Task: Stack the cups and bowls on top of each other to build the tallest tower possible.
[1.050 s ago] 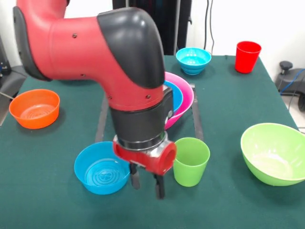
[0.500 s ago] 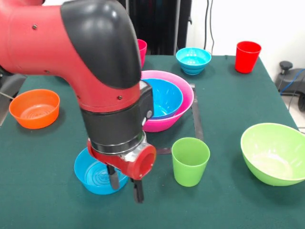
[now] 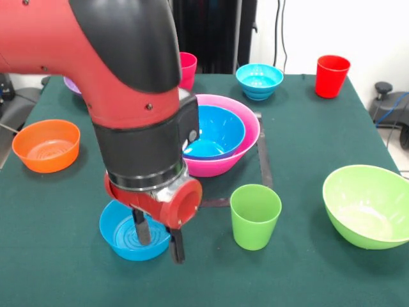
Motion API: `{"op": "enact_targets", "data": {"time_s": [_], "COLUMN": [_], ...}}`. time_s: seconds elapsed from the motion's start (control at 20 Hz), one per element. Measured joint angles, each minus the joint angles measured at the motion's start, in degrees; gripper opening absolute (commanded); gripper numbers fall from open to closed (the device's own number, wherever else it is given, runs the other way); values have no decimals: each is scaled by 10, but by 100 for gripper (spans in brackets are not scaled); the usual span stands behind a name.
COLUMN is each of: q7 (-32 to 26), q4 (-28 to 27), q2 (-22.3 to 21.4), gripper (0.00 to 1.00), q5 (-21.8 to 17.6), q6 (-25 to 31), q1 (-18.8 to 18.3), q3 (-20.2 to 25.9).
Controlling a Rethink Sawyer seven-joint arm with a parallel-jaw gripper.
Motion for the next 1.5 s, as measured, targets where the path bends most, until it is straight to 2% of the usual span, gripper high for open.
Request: {"op": "enact_targets", "data": {"time_s": [0.45, 0.7, 1.15, 1.5], "q7": [0, 0, 0, 0], "q4": [95, 129, 157, 159], "q2": [-52, -62, -58, -58], "gripper": [100, 100, 100, 100], "q5": [-2, -2, -2, -1], "q6": [-25, -43, -99, -107], "q1": [-26, -33, -37, -37], "q3": [0, 0, 0, 0]}}
